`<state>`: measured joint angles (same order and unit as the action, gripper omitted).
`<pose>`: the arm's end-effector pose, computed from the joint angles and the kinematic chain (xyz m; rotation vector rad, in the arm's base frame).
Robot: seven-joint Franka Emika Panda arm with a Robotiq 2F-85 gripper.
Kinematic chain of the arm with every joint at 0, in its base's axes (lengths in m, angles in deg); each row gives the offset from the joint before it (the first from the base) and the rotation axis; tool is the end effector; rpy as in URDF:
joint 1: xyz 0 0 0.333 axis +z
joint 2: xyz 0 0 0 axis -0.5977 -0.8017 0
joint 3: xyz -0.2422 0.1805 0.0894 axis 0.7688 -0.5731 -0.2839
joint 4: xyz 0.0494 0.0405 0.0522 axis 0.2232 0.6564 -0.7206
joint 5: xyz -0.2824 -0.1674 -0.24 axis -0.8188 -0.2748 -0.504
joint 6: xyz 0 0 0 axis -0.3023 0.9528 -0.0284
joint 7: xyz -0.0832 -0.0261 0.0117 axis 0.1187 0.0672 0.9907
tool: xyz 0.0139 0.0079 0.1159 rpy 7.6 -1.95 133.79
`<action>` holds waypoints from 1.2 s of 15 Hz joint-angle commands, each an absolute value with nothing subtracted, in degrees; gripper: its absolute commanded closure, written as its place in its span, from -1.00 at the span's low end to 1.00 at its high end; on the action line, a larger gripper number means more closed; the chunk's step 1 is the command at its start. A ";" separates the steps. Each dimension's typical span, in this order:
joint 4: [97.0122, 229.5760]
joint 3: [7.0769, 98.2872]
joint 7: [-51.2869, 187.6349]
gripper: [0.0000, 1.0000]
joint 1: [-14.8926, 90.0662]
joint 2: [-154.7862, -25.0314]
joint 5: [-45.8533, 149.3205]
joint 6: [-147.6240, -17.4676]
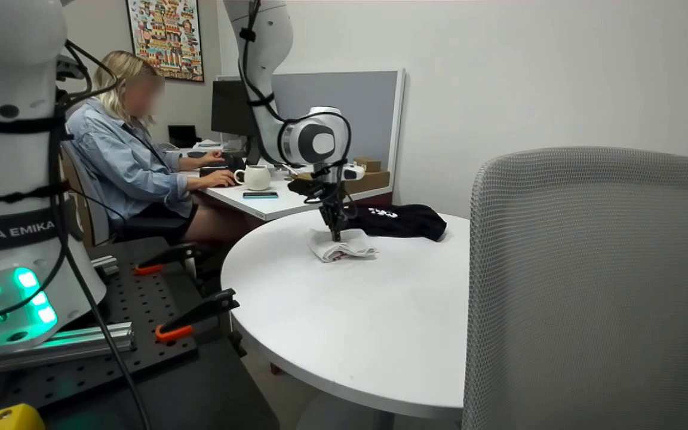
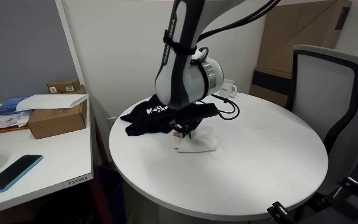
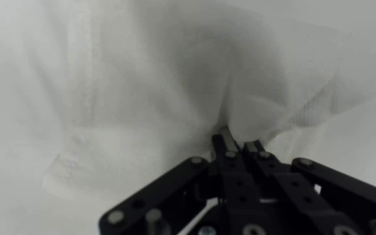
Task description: Use the white towel to wipe the table
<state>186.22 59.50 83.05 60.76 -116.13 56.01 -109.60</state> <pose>0.5834 0.1317 0.0669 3.0446 -0.1169 0.1613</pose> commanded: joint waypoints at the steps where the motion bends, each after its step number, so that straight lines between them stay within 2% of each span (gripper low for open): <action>1: 182.64 62.78 84.02 0.98 54.67 -120.82 54.62 -108.45; 5: 187.07 65.69 84.30 0.98 50.00 -119.87 54.52 -109.83; 9: 195.99 64.58 83.69 0.98 47.56 -115.09 55.72 -113.68; 14: 208.08 63.43 84.62 0.98 51.42 -110.09 56.49 -120.35; 15: 209.68 61.95 84.67 0.56 50.89 -109.11 57.70 -120.80; 16: 211.30 57.48 82.60 0.36 47.24 -107.21 59.41 -121.32; 18: 214.72 50.88 80.74 0.11 41.97 -104.14 63.00 -122.86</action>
<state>208.52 60.07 83.06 48.65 -106.71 58.54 -120.65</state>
